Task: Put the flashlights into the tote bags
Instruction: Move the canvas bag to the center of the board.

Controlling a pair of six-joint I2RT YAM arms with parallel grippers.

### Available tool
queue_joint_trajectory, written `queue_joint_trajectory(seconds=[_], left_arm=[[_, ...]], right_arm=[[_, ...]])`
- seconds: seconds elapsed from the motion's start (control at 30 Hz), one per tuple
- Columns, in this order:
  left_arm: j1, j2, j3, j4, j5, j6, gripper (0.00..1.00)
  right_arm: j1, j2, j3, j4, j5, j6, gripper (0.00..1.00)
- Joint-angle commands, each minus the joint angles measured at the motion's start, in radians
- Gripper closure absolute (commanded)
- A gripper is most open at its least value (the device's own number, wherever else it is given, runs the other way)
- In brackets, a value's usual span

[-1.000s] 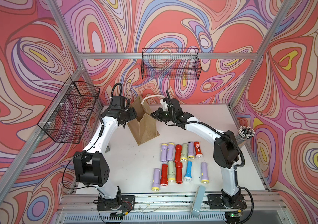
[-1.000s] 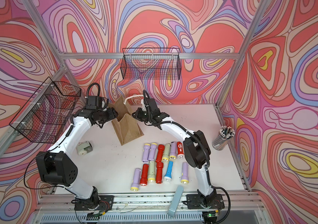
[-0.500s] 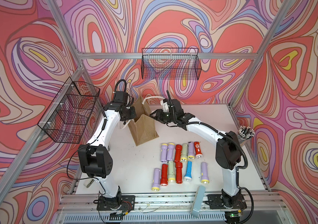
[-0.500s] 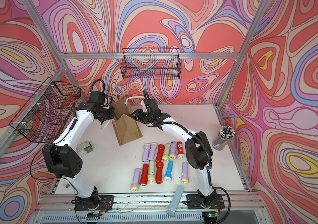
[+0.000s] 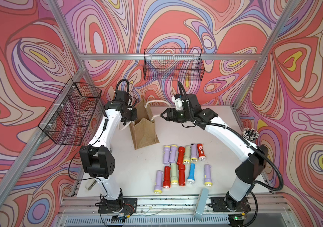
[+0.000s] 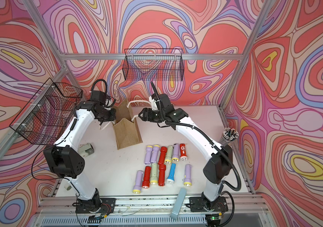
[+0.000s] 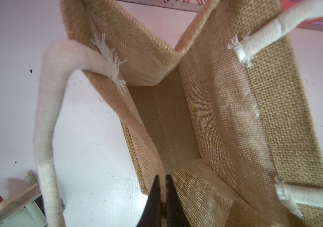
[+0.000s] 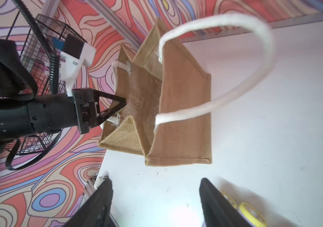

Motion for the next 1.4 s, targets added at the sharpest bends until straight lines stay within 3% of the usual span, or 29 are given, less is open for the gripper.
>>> queue_joint_trajectory(seconds=[0.0, 0.13, 0.27, 0.4, 0.57, 0.83, 0.93, 1.13, 1.37], left_arm=[[0.004, -0.038, 0.020, -0.066, 0.022, 0.098, 1.00], [0.006, -0.104, -0.041, -0.075, 0.027, 0.147, 1.00], [0.021, -0.185, -0.128, -0.070, 0.123, 0.167, 1.00], [0.021, -0.254, -0.208, -0.084, 0.145, 0.170, 1.00], [0.022, -0.339, -0.297, -0.111, 0.154, 0.179, 1.00], [0.023, -0.470, -0.438, -0.117, 0.168, 0.120, 1.00], [0.029, -0.518, -0.500, -0.096, 0.127, 0.123, 1.00], [0.086, -0.545, -0.504, -0.100, 0.144, 0.122, 1.00], [0.085, -0.616, -0.613, -0.057, 0.083, 0.085, 1.00]], right_arm=[[-0.032, -0.105, -0.061, -0.089, 0.169, -0.072, 0.23], [-0.076, -0.183, -0.117, -0.119, 0.263, -0.088, 0.22], [-0.103, -0.230, -0.180, -0.142, 0.361, -0.101, 0.18], [-0.108, -0.264, -0.257, -0.149, 0.445, -0.062, 0.01], [-0.112, -0.291, -0.326, -0.164, 0.471, -0.056, 0.02], [-0.179, -0.267, -0.314, -0.359, 0.525, -0.029, 0.02], [-0.185, -0.289, -0.363, -0.379, 0.523, -0.036, 0.05], [-0.186, -0.383, -0.488, -0.369, 0.452, 0.086, 0.12], [-0.186, -0.427, -0.553, -0.573, 0.463, 0.177, 0.18]])
